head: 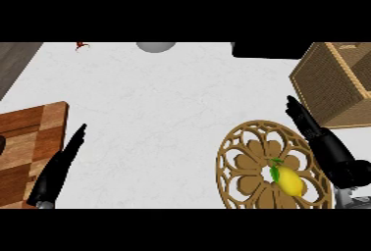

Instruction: Pick the lemon from the placemat and place it in the basket

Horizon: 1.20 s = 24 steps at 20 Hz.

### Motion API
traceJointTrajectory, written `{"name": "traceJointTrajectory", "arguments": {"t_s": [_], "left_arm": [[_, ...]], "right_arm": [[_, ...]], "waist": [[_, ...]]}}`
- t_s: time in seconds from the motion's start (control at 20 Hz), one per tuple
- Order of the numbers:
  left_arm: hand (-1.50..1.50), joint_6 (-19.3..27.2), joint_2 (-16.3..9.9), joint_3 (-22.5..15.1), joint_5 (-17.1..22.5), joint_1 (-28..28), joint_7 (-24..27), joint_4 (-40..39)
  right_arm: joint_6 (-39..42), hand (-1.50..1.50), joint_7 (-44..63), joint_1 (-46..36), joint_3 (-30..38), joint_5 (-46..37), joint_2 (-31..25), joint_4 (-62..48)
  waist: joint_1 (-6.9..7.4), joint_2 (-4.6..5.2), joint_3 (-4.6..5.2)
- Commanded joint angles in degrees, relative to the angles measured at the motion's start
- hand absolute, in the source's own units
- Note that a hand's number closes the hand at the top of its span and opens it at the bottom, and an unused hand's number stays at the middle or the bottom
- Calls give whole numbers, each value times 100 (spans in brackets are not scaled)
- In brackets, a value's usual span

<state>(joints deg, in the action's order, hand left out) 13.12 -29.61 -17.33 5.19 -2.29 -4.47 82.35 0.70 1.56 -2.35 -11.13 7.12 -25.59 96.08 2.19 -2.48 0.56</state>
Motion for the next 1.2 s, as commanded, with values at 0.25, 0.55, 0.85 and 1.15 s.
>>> {"name": "traceJointTrajectory", "arguments": {"t_s": [0.25,0.55,0.85,1.15], "left_arm": [[0,-82,274,597,654,971,-107,394],[0,-176,344,901,1116,1067,-507,187],[0,-703,244,1400,1311,1237,-421,-307],[0,-455,256,1344,1187,1488,-652,-392]], "right_arm": [[2343,150,-858,-1745,-394,2044,591,129],[3788,-150,-3079,-1559,-1555,-16,-227,1302],[3275,-150,-2691,-647,-1691,-897,-201,2391],[3889,-150,-1021,-1612,-603,-511,-1628,3217]], "waist": [[478,386,-96],[-154,255,-88],[-258,238,-54],[-355,221,-28]]}}
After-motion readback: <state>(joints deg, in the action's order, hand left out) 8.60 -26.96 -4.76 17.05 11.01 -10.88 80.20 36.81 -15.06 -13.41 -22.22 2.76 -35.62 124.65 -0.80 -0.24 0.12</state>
